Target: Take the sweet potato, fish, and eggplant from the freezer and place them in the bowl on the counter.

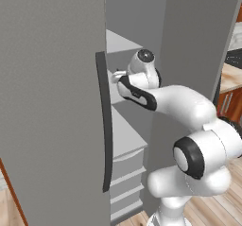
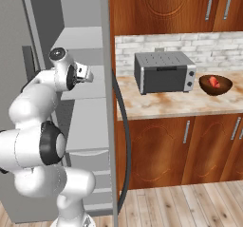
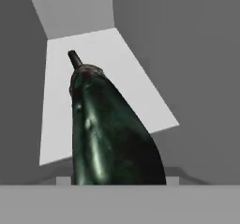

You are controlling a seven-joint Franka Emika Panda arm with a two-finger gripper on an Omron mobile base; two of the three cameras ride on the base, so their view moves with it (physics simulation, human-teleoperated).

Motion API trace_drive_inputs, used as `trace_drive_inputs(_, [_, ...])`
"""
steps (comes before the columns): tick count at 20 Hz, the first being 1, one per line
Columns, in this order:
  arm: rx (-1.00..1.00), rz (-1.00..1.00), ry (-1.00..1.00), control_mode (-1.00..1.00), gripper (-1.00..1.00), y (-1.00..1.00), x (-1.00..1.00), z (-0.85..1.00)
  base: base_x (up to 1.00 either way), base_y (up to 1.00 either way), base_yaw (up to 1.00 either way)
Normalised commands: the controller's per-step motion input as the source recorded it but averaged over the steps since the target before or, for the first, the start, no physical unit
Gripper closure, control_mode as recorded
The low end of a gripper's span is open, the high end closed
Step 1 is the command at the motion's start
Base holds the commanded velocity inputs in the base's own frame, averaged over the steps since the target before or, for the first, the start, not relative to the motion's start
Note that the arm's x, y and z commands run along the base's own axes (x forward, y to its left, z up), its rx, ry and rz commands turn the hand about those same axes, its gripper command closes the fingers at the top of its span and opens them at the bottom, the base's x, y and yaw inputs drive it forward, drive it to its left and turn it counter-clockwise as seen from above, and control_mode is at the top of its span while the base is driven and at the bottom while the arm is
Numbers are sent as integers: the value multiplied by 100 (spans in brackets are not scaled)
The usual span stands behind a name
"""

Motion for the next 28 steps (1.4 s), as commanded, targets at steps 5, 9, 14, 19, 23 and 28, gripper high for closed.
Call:
trace_drive_inputs(5, [10, -17, 23, -100, 100, 0, -100, 30, 0, 0, 0])
trace_drive_inputs(9, [0, -21, 15, -100, 100, 0, -100, -18, 0, 0, 0])
trace_drive_inputs(14, [0, -8, 3, 100, 100, 0, -40, -19, -60, 4, -13])
trace_drive_inputs(19, [0, 0, 0, 100, 100, 0, 0, 0, -100, 30, -27])
trace_drive_inputs(23, [0, 0, 0, 100, 100, 0, 0, 0, -100, 31, -54])
trace_drive_inputs(28, [0, 0, 0, 100, 100, 0, 0, 0, -53, 0, -90])
